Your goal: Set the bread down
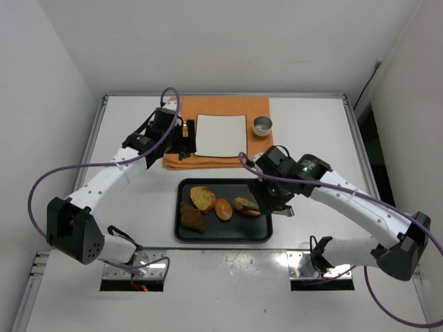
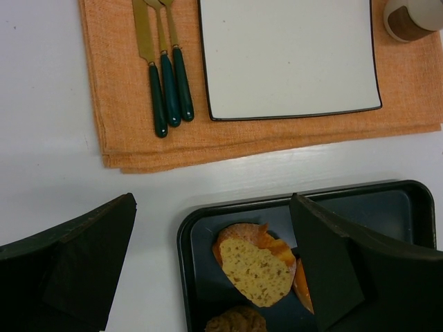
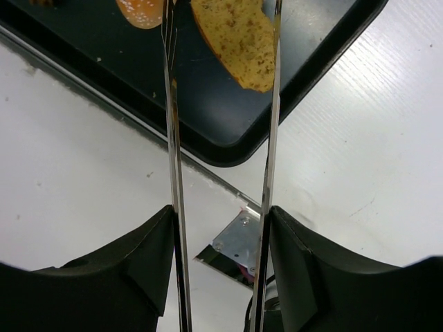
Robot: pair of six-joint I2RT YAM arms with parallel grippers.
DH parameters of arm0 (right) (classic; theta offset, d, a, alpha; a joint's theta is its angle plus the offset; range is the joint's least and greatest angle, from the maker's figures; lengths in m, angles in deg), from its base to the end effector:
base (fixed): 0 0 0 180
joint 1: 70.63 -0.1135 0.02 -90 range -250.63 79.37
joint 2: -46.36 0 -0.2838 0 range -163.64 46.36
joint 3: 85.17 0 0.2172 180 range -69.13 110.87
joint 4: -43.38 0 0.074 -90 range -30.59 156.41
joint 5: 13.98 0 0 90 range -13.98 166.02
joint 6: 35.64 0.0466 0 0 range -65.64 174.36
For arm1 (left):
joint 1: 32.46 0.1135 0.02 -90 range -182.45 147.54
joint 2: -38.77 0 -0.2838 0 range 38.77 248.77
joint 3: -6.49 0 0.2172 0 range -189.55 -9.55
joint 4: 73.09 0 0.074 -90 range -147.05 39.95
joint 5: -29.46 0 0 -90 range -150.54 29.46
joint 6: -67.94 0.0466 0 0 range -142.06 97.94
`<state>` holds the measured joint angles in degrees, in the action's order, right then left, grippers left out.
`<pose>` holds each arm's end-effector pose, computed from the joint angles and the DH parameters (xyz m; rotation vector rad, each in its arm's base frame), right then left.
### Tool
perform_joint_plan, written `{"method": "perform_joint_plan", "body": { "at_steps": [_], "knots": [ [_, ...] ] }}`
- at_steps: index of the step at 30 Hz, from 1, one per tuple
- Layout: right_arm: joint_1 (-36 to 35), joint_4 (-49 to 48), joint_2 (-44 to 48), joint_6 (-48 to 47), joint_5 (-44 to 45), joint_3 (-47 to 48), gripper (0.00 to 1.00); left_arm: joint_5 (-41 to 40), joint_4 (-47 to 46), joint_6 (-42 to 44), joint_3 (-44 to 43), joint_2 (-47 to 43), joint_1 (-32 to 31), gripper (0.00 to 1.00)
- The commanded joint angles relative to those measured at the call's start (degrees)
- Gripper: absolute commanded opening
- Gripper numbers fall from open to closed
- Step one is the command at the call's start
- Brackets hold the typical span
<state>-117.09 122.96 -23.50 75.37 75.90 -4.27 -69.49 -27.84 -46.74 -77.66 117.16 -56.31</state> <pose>0.1236 0.1302 0.3093 -0.6208 2.7467 0.2988 0.2514 -0.1032 0.3370 -0.1000 2.2627 -0.2773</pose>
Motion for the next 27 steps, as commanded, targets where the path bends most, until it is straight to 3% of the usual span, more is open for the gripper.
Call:
{"method": "perform_joint_plan", "body": {
  "at_steps": [1,13,16,19,20,27],
  "knots": [
    [-1.2,-0.1,-0.9,2.0,4.0,0.8,0.55,0.4,-1.4,-0.7,-2.2,0.8,0.4,0.99],
    [-4.0,-2.4,-4.2,2.0,4.0,-1.1,0.39,0.4,-2.0,-0.7,-1.7,0.8,0.4,0.99],
    [-4.0,-2.4,-4.2,2.0,4.0,-0.3,0.29,0.4,-2.0,-0.7,-1.7,0.8,0.4,0.99],
    [-4.0,-1.8,-4.2,2.0,4.0,1.7,0.12,0.4,-2.0,-0.2,-1.7,0.8,0.4,0.99],
    [-4.0,-1.8,-4.2,2.0,4.6,3.2,0.01,0.4,-2.0,-0.2,-1.7,0.8,0.4,0.99],
    [-4.0,-4.6,-4.2,4.2,9.9,11.0,0.00,0.4,-2.5,-0.2,-1.7,0.8,0.4,0.99]
  ]
}}
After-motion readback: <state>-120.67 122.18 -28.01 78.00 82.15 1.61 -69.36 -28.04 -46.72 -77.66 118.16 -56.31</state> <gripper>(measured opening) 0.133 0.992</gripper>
